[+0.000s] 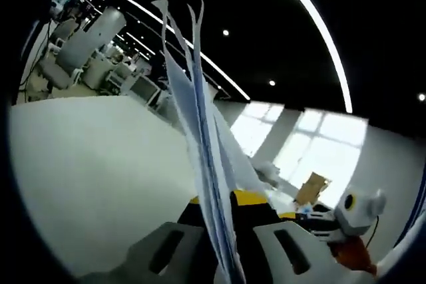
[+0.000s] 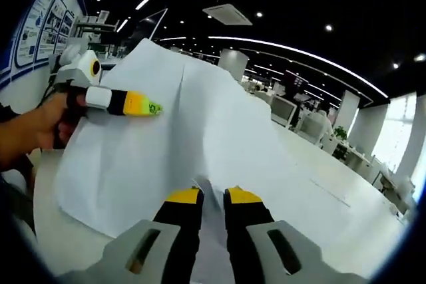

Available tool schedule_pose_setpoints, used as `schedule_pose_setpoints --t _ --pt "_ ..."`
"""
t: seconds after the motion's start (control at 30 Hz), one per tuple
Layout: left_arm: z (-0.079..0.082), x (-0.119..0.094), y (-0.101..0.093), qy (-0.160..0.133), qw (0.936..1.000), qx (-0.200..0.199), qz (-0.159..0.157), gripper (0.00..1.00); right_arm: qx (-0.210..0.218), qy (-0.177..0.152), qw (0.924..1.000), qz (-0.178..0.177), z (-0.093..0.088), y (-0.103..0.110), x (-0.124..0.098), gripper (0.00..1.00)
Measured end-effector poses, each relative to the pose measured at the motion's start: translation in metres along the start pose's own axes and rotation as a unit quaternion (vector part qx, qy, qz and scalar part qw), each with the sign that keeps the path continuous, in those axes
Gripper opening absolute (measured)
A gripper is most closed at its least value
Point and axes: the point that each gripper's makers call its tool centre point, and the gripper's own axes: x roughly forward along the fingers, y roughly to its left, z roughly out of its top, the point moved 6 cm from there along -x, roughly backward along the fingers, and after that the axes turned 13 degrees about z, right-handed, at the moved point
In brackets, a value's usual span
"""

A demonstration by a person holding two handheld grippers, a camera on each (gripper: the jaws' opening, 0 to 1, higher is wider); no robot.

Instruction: Organize the stack of printing papers by aligning and flattening the scattered papers on the table

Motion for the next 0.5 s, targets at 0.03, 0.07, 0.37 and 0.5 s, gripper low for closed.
schedule_pose_setpoints --t 0.03,0.07,0.37,0.5 --pt "0.000 0.000 -0.001 0.000 1.0000 -0.006 -0.002 0.09 -0.002 0.000 1.0000 0.000 0.000 0.001 0.000 0.09" --pt "0.000 0.000 -0.003 0.001 0.9999 -0.012 -0.004 0.10 -0.003 0.003 1.0000 0.001 0.000 0.002 0.002 0.09" --pt "-0.008 -0.001 -0.019 -0.003 0.9999 -0.012 -0.008 0.10 -0.014 0.017 0.9996 0.016 0.001 0.015 0.006 0.10" --pt "-0.011 -0.001 -0.024 -0.006 0.9999 -0.009 -0.008 0.15 -0.023 0.025 0.9992 0.021 0.000 0.005 0.012 0.10"
